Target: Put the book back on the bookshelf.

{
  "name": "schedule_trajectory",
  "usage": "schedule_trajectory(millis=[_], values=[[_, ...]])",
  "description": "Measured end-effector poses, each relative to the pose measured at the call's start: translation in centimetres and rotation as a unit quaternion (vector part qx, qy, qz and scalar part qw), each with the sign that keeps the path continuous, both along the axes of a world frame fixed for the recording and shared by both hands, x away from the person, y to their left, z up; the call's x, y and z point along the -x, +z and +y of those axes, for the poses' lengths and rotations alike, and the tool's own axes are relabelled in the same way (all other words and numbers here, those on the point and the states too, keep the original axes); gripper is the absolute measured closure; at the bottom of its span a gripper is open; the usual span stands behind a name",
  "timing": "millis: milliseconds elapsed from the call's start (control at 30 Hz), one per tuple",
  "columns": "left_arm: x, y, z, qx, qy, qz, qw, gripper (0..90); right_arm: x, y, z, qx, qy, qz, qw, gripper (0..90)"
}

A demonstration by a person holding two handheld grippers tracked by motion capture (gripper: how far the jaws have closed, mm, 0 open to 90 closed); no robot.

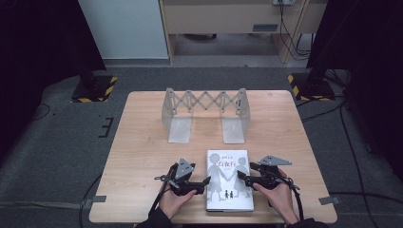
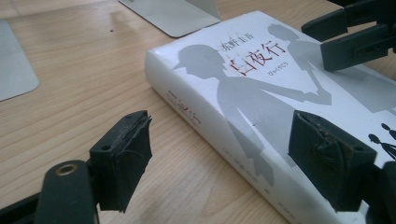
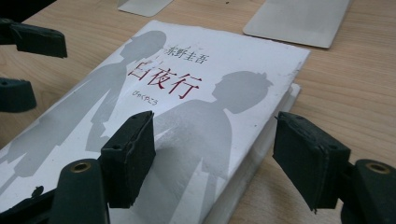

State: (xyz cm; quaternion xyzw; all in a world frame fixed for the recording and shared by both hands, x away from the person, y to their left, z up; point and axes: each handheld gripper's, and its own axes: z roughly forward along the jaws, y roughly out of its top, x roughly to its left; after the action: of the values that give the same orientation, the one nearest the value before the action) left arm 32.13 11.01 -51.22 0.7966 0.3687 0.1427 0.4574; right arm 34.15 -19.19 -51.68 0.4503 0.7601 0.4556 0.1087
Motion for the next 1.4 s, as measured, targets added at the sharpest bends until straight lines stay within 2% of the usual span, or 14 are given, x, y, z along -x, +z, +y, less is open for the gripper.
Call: schedule_trajectory(millis=[133,367,433,500,567,767,900,1033,1100,1233,1400], values=[[0.0,-0.4,-0.7,-0.009,-0.006,0.007,0.9999,18.1,0.0,-0.2,0.2,-0.006,-0.002,0.000,1.0000,27.9],[-0.5,-0.9,-1.1,0.009,0.001,0.022,0.9997,11.0,-0.2,-0.6,0.2,-0.020,-0.003,0.004,0.9998,25.4],[-0.6,-1.1,-1.0,0.017,0.004,0.028,0.9994,8.9,-0.3,-0.8,0.2,-0.032,-0.002,0.014,0.9994,25.4],[-0.6,-1.2,-1.0,0.017,0.007,0.026,0.9995,6.1,-0.3,-0.9,0.3,-0.039,0.002,0.019,0.9990,24.9],[-0.7,-1.3,-1.0,0.018,0.008,0.024,0.9995,4.6,-0.4,-0.8,0.3,-0.036,0.003,0.019,0.9992,24.9],[-0.8,-1.4,-0.9,0.023,0.014,0.029,0.9992,1.4,-0.4,-0.2,0.3,-0.023,0.011,0.003,0.9997,25.7],[-0.8,-1.3,-0.8,0.023,0.008,0.020,0.9995,1.4,-0.5,0.4,0.2,-0.027,0.011,-0.016,0.9995,26.9],[-0.8,-1.3,-0.7,0.032,0.008,0.022,0.9992,1.8,-0.8,1.1,0.5,-0.037,0.009,-0.027,0.9989,26.9],[-0.7,-1.2,-0.7,0.031,0.009,0.024,0.9992,2.9,-0.9,1.4,0.8,-0.047,0.008,-0.028,0.9985,26.9],[-0.6,-1.0,-0.6,0.030,0.009,0.029,0.9991,4.8,-1.0,1.8,1.2,-0.049,0.011,-0.030,0.9983,26.3],[-0.5,-0.9,-0.5,0.027,0.009,0.025,0.9993,4.7,-1.1,1.9,1.4,-0.061,0.010,-0.026,0.9977,26.5]])
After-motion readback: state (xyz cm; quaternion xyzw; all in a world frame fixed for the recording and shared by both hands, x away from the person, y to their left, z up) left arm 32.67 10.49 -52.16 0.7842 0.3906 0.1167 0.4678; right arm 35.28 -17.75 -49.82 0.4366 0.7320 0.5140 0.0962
